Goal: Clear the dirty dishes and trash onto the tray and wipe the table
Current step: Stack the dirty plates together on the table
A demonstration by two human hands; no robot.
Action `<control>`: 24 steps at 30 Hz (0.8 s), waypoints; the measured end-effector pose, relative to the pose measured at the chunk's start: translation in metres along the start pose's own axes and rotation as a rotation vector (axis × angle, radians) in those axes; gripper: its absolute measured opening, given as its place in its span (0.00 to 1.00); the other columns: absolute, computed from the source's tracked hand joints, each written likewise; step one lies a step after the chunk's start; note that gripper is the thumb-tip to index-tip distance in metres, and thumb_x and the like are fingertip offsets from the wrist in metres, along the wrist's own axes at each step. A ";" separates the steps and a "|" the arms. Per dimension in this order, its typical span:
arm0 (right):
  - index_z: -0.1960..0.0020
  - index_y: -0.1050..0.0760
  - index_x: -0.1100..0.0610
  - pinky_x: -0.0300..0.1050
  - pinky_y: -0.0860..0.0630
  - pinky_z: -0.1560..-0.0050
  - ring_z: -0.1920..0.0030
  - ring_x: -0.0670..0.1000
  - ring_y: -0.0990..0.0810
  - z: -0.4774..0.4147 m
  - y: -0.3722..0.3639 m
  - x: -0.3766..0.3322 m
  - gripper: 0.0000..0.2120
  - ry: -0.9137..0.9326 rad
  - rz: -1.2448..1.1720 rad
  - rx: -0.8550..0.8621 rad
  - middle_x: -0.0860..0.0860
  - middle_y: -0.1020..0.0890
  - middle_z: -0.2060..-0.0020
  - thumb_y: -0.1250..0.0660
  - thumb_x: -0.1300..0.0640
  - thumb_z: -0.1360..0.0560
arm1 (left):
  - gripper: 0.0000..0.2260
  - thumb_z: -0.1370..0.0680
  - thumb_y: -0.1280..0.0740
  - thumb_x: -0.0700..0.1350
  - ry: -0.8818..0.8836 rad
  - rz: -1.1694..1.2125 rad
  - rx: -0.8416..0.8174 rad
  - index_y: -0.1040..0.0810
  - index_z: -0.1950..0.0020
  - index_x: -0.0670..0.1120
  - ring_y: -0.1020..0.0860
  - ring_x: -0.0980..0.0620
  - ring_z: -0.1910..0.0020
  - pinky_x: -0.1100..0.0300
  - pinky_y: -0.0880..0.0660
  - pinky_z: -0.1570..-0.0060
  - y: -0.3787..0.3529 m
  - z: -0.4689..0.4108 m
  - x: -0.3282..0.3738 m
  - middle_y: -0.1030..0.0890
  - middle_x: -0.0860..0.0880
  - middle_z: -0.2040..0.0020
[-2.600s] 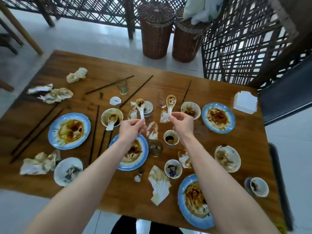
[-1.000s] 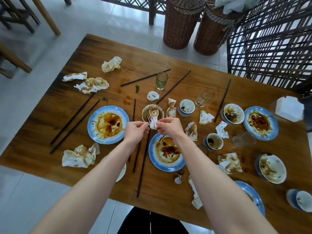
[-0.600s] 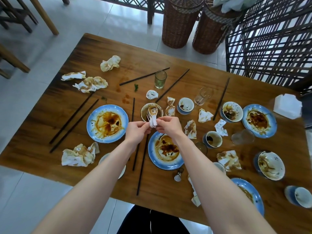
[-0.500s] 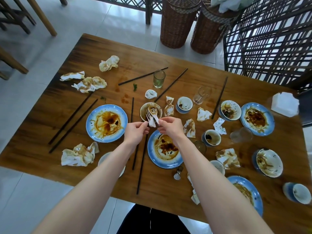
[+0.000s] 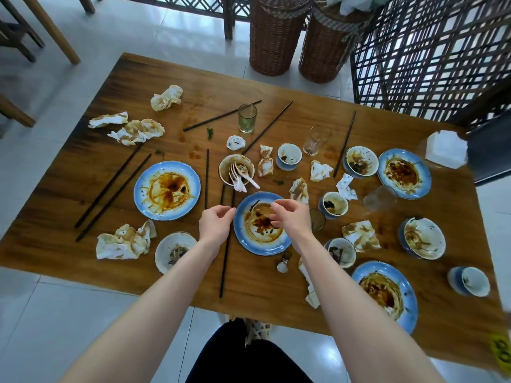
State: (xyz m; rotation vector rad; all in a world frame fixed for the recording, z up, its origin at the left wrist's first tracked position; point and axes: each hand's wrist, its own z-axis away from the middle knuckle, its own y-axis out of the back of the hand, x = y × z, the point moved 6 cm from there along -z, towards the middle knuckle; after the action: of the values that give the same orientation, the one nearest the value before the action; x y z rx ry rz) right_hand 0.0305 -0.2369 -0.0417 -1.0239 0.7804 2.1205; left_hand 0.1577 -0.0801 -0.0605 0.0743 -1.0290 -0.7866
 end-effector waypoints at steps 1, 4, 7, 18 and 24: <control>0.47 0.22 0.57 0.32 0.24 0.68 0.63 0.46 0.17 0.002 0.002 0.003 0.06 -0.007 -0.011 0.000 0.48 0.18 0.59 0.32 0.58 0.23 | 0.15 0.21 0.32 0.48 0.001 -0.007 0.006 0.22 0.37 0.45 0.24 0.54 0.47 0.61 0.29 0.51 -0.001 0.002 -0.002 0.19 0.49 0.42; 0.47 0.22 0.58 0.34 0.22 0.66 0.63 0.47 0.17 0.011 0.013 0.018 0.07 -0.024 -0.027 -0.008 0.51 0.18 0.57 0.32 0.58 0.24 | 0.17 0.22 0.32 0.48 0.002 -0.019 0.018 0.24 0.34 0.44 0.25 0.53 0.46 0.60 0.29 0.48 -0.005 0.013 -0.011 0.21 0.48 0.40; 0.46 0.22 0.58 0.35 0.22 0.66 0.62 0.47 0.17 0.019 0.022 0.033 0.07 -0.035 -0.017 -0.006 0.52 0.17 0.57 0.32 0.58 0.23 | 0.19 0.22 0.31 0.48 0.015 -0.039 0.030 0.26 0.33 0.43 0.25 0.50 0.44 0.59 0.29 0.46 -0.010 0.021 -0.022 0.21 0.47 0.39; 0.43 0.24 0.60 0.38 0.20 0.64 0.62 0.48 0.18 0.030 0.050 0.067 0.11 -0.086 0.035 0.154 0.52 0.19 0.56 0.31 0.57 0.24 | 0.18 0.23 0.30 0.43 0.083 0.043 0.043 0.25 0.35 0.43 0.21 0.46 0.45 0.49 0.23 0.41 -0.020 0.028 -0.036 0.20 0.45 0.43; 0.39 0.25 0.62 0.35 0.22 0.67 0.64 0.46 0.19 0.026 0.046 0.077 0.15 -0.128 0.065 0.174 0.51 0.20 0.57 0.31 0.58 0.24 | 0.17 0.24 0.29 0.41 0.109 0.085 0.021 0.24 0.36 0.42 0.22 0.55 0.57 0.60 0.22 0.54 -0.022 0.021 -0.039 0.23 0.53 0.56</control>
State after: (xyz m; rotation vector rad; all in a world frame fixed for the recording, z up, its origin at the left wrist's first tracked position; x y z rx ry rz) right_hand -0.0534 -0.2231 -0.0814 -0.7738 0.9279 2.1065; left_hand 0.1181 -0.0658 -0.0874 0.0895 -0.9314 -0.6870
